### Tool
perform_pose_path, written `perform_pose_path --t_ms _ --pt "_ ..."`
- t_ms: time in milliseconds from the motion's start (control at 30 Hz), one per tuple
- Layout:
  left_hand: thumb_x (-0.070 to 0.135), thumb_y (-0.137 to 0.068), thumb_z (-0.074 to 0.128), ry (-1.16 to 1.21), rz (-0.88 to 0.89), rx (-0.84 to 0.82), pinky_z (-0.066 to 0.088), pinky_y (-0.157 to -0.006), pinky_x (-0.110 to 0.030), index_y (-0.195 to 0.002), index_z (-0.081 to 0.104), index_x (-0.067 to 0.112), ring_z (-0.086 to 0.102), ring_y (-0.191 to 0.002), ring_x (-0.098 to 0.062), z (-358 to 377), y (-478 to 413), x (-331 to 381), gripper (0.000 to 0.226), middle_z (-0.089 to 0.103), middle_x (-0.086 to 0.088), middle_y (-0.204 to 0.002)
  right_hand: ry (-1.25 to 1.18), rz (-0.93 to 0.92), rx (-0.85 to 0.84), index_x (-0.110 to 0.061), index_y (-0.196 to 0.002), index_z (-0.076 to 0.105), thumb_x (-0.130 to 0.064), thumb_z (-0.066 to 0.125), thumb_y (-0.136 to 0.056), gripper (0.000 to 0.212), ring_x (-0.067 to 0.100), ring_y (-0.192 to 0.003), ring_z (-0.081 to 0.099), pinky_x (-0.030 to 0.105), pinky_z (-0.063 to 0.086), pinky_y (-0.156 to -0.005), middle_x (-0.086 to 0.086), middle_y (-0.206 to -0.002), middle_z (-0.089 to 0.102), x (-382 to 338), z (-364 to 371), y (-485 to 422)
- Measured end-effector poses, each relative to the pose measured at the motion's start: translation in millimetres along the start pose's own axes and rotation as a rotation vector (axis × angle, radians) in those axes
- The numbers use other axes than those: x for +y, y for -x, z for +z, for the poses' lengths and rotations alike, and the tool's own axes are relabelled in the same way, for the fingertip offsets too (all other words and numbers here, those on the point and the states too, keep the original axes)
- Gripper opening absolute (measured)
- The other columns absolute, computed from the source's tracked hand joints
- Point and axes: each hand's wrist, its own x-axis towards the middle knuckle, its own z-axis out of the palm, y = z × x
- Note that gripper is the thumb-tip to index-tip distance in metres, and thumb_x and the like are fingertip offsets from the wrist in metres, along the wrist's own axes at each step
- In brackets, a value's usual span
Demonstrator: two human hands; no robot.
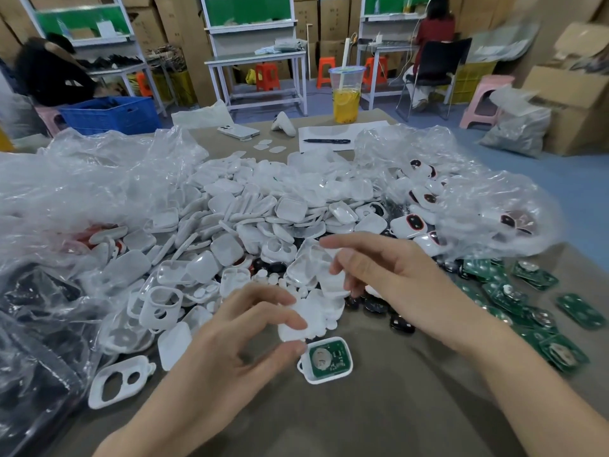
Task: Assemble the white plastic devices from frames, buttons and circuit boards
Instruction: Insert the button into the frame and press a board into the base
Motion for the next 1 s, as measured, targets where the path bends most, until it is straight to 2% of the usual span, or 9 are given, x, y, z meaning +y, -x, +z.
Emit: perform_pose_path --t_ms 100,200,267,367,467,533,633,867,1000 --pt "0.062 -0.085 0.062 0.04 -0.034 -0.059 0.045 -0.075 -0.011 -0.1 0.065 0.051 0.061 -0.105 0.0 3.8 10.6 0.9 0.019 0.057 0.02 -0.127 0.134 -0.071 0.031 -0.046 -0.118 0.066 -0.052 0.059 -0.092 0.027 0.013 -0.083 0.065 0.031 0.056 -0.077 -0.007 -0.1 0.07 3.4 -3.5 22.1" --pt "0.058 -0.086 0.064 0.058 -0.027 -0.1 0.046 -0.075 -0.015 -0.1 0.065 0.048 0.063 -0.092 0.001 8.3 11.4 4.4 0.017 0.057 0.018 -0.127 0.228 -0.092 -0.085 -0.048 -0.126 0.059 -0.052 0.069 -0.085 0.043 0.018 -0.096 0.063 0.031 0.054 -0.08 -0.012 -0.109 0.065 8.8 -2.5 38.7" --pt "0.055 -0.086 0.064 0.027 -0.012 -0.102 0.042 -0.075 -0.01 -0.1 0.063 0.047 0.062 -0.085 0.003 9.4 11.0 5.8 0.015 0.056 0.018 -0.126 0.324 -0.098 -0.152 -0.055 -0.132 0.05 -0.054 0.075 -0.08 0.058 0.015 -0.106 0.059 0.027 0.051 -0.082 -0.017 -0.117 0.06 10.6 -1.6 44.0" --pt "0.052 -0.086 0.064 0.03 -0.067 -0.021 0.041 -0.068 -0.01 -0.098 0.062 0.044 0.062 -0.073 -0.006 7.8 9.7 3.6 0.015 0.056 0.017 -0.123 0.44 -0.099 -0.199 -0.062 -0.136 0.04 -0.06 0.075 -0.076 0.069 0.009 -0.116 0.053 0.019 0.047 -0.086 -0.024 -0.124 0.053 11.4 -1.4 46.6" --pt "0.047 -0.09 0.071 0.024 -0.082 0.127 0.041 -0.071 -0.007 -0.097 0.061 0.042 0.063 -0.085 -0.007 7.4 5.5 -0.2 0.013 0.056 0.014 -0.118 0.563 -0.056 -0.273 -0.067 -0.139 0.027 -0.069 0.069 -0.076 0.075 -0.007 -0.123 0.043 0.011 0.038 -0.091 -0.034 -0.13 0.043 13.9 -0.2 46.8" --pt "0.04 -0.088 0.068 -0.005 -0.077 0.166 0.04 -0.075 -0.003 -0.097 0.059 0.041 0.061 -0.084 -0.004 8.7 2.3 -1.0 0.013 0.055 0.015 -0.115 0.618 -0.045 -0.33 -0.067 -0.14 0.023 -0.065 0.067 -0.08 0.075 -0.012 -0.123 0.037 0.008 0.032 -0.094 -0.037 -0.13 0.041 15.8 1.3 45.9" --pt "0.042 -0.087 0.062 -0.086 -0.106 0.14 0.039 -0.076 -0.003 -0.098 0.058 0.042 0.061 -0.08 -0.005 9.3 1.2 -3.7 0.012 0.051 0.02 -0.116 0.61 -0.068 -0.353 -0.059 -0.142 0.028 -0.051 0.068 -0.088 0.068 -0.004 -0.122 0.042 0.005 0.028 -0.095 -0.031 -0.125 0.051 16.9 2.7 43.2" --pt "0.045 -0.094 0.064 -0.169 -0.116 0.1 0.039 -0.079 -0.006 -0.101 0.056 0.043 0.058 -0.093 -0.004 9.3 2.7 -11.0 0.011 0.047 0.025 -0.119 0.551 -0.102 -0.353 -0.055 -0.144 0.033 -0.039 0.066 -0.089 0.067 0.006 -0.123 0.048 0.006 0.03 -0.095 -0.026 -0.126 0.054 19.9 2.7 43.8" --pt "0.048 -0.094 0.062 -0.163 -0.118 0.102 0.04 -0.076 -0.008 -0.102 0.055 0.043 0.057 -0.087 -0.001 9.0 3.4 -12.1 0.012 0.047 0.023 -0.118 0.549 -0.089 -0.357 -0.055 -0.145 0.033 -0.033 0.069 -0.088 0.071 0.008 -0.123 0.049 0.007 0.032 -0.096 -0.023 -0.128 0.055 23.5 2.5 43.8"
